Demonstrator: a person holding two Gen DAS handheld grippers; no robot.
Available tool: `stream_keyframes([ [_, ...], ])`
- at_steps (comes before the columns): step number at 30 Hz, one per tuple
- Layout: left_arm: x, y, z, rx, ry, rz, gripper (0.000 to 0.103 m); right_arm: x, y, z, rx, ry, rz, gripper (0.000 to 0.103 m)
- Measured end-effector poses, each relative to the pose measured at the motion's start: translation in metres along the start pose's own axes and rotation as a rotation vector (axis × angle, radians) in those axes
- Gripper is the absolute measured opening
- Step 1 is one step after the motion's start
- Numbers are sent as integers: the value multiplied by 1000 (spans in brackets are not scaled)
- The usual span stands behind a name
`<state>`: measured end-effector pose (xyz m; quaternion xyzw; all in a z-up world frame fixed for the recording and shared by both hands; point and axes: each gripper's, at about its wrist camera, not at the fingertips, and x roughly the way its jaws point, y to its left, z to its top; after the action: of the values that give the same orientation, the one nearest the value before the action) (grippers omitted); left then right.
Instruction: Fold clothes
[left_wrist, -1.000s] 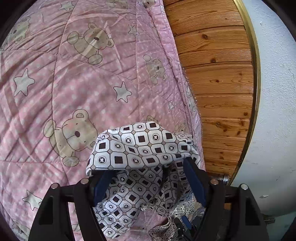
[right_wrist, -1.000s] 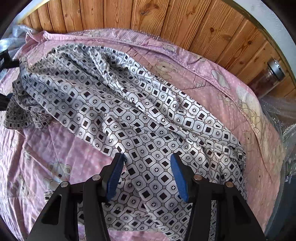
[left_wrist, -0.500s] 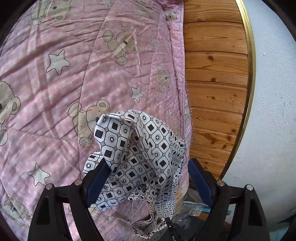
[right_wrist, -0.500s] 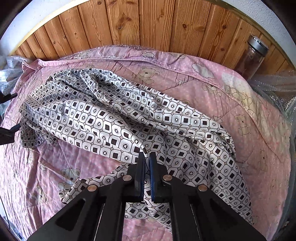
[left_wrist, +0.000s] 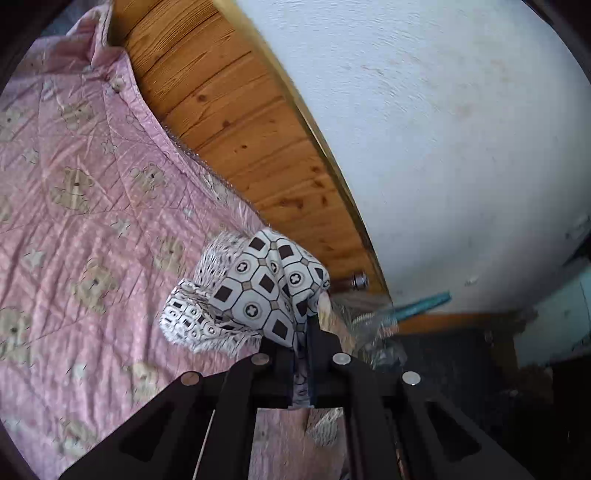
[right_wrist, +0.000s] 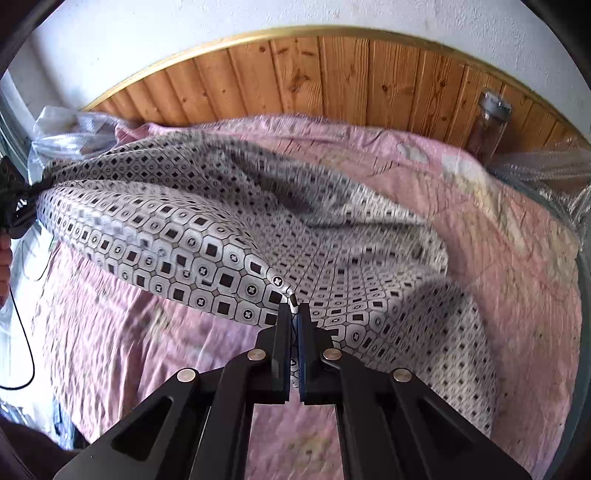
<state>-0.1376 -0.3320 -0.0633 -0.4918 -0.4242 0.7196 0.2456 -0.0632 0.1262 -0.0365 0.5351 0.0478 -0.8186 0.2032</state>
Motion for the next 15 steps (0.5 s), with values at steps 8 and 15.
stream_keyframes([
  [8, -50, 128, -119, -88, 199, 372, 44, 47, 11, -55, 7, 190, -34, 21],
  [15, -119, 114, -95, -92, 1, 343, 63, 18, -106, 0, 256, -14, -201, 59],
])
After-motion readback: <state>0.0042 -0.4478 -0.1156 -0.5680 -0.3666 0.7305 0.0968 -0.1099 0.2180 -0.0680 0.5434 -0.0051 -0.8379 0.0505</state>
